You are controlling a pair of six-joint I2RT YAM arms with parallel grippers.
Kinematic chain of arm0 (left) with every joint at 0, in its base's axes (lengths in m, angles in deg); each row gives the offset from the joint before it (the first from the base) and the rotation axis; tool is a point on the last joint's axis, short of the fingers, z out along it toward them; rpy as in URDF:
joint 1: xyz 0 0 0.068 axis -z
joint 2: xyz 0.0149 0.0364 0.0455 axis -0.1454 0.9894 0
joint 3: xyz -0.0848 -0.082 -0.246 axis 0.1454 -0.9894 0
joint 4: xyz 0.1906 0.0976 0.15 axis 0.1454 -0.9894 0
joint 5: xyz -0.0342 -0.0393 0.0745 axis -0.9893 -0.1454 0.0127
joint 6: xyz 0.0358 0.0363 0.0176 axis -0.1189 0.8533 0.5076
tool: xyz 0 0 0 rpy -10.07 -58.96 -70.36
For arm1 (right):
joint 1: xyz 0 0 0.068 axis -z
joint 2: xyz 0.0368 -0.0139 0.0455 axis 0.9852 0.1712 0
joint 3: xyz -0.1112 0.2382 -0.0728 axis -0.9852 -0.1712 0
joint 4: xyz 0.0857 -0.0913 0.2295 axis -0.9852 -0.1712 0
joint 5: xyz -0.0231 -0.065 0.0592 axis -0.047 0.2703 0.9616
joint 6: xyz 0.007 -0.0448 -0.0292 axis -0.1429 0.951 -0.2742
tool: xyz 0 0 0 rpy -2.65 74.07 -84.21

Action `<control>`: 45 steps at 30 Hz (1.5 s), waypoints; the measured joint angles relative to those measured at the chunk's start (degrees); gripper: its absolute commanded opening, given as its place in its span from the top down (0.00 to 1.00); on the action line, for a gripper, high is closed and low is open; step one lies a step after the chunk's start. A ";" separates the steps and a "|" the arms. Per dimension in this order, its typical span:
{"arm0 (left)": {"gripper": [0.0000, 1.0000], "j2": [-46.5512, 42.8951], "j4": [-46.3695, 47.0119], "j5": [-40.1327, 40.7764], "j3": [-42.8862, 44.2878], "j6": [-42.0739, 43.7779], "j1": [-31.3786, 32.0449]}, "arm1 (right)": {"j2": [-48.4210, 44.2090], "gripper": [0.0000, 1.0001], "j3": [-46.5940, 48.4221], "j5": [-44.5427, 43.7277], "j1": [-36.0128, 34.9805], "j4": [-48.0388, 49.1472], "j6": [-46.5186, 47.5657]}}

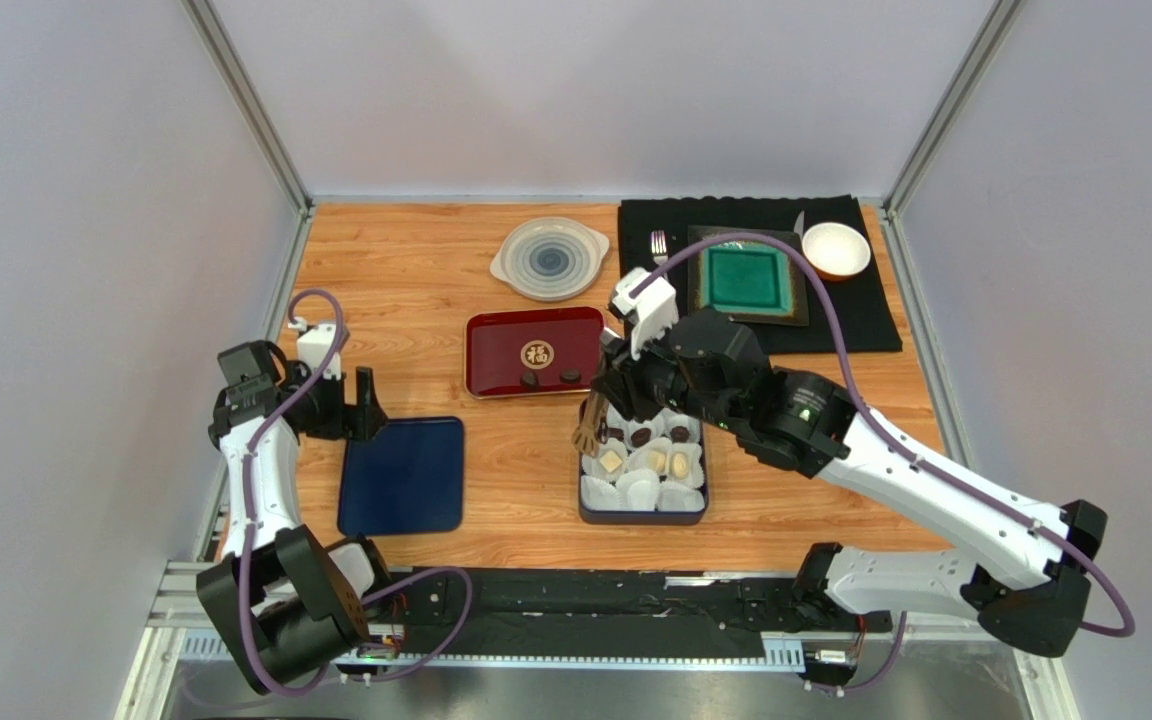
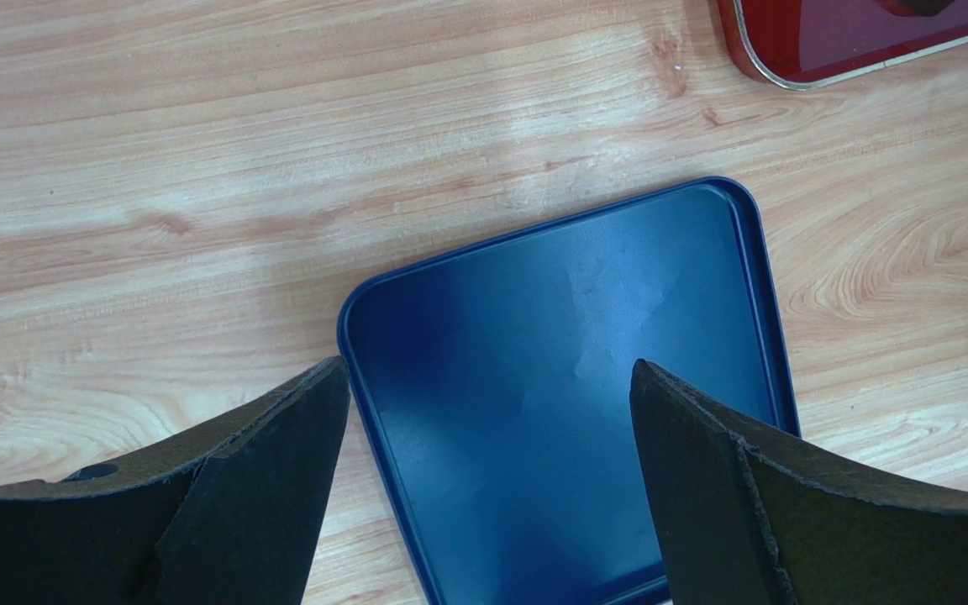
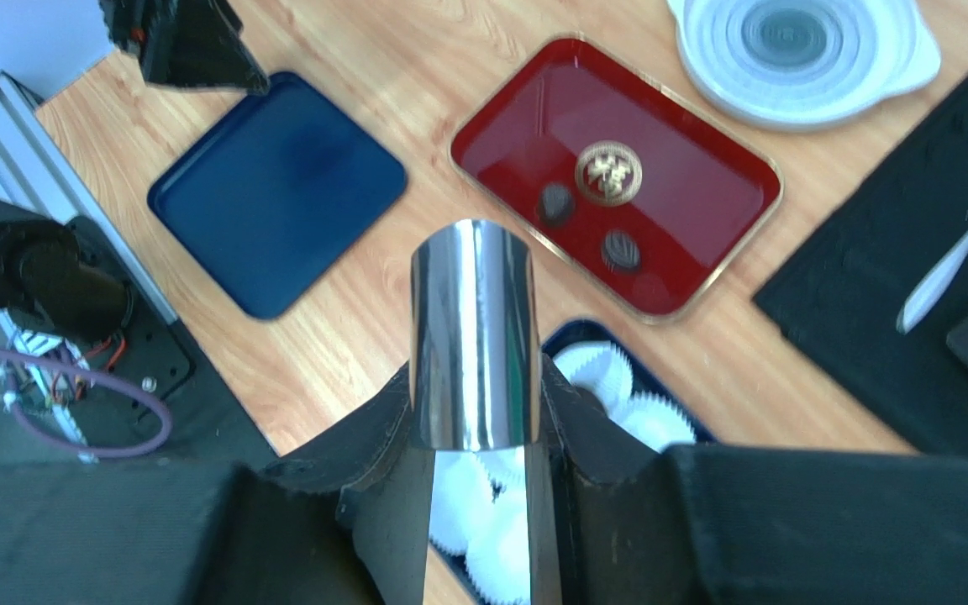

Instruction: Pack the chocolate

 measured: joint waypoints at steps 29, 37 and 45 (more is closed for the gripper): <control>0.10 0.00 -0.94 -0.48 0.57 -0.02 0.00 | -3.91 0.75 -6.71 -4.13 -4.22 -3.65 -6.38; 0.10 0.00 -0.92 -0.48 0.57 -0.02 0.00 | -3.80 0.69 -6.73 -4.13 -4.26 -3.37 -6.71; 0.10 0.00 -0.92 -0.48 0.57 -0.02 0.00 | -3.41 0.67 -6.73 -4.15 -4.66 -3.39 -6.84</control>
